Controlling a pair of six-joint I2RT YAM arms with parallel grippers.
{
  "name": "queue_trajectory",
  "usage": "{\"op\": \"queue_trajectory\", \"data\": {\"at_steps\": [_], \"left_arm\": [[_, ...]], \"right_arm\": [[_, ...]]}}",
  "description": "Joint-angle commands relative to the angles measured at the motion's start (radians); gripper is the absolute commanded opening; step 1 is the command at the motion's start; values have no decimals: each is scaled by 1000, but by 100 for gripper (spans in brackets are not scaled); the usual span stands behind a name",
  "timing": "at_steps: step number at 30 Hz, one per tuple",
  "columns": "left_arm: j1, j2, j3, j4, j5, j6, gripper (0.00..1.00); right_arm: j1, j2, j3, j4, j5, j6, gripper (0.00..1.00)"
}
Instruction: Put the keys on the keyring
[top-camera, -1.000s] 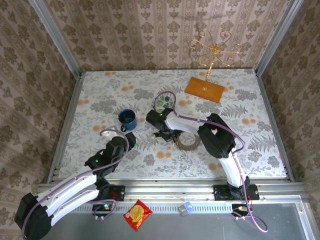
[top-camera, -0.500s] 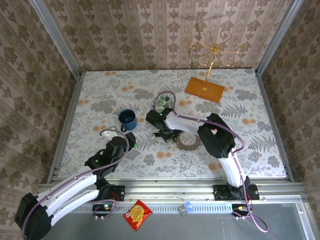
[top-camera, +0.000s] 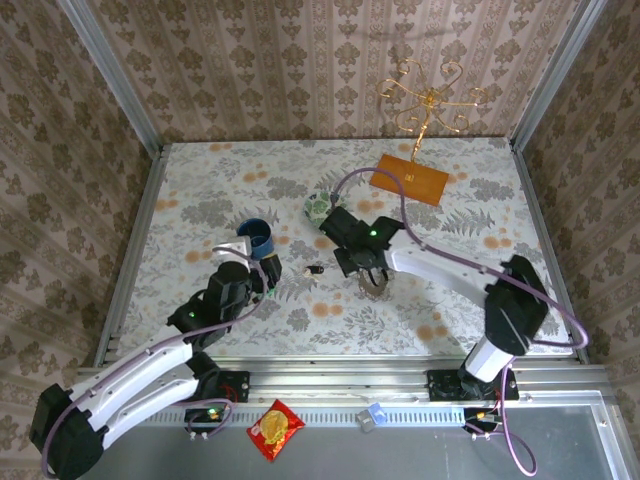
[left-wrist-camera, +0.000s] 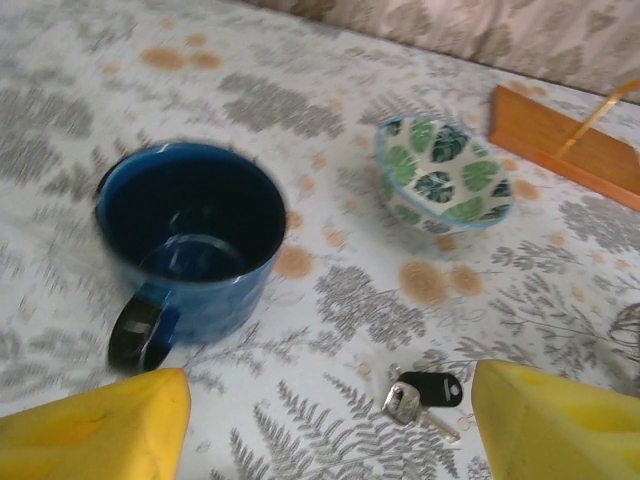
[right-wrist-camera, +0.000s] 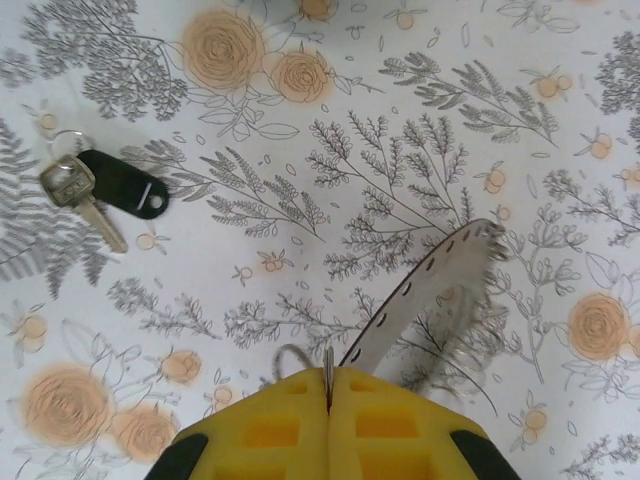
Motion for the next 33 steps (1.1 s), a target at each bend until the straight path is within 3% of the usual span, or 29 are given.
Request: {"op": "queue_trajectory", "data": {"at_steps": [1,6,8,12,17,24,33], "left_arm": [[2,26,70,72,98,226,74],[-4,66,142,105,172,435,71],[-23,83,162,119,144,533,66],[-94,143,220,91,108,771,66],[-105,186,272,30,182,882,67],[-16,188,283,-21,538,883,63],[34,222,260,-11,924,801,60]], "right_arm": [[-21,-112,-52,80,-58,-97,0],[-71,-266,-125,137,-179,-248,0],[-75,-304,-149,157,-208,-312,0],[-78,-366,-188,200,-251,-409,0],[-80,-431,-247,276,-340,-500,0],[-83,-507,-323,339,-487,-623,0],[-83,-517,-348,379,-529,-662,0]]}}
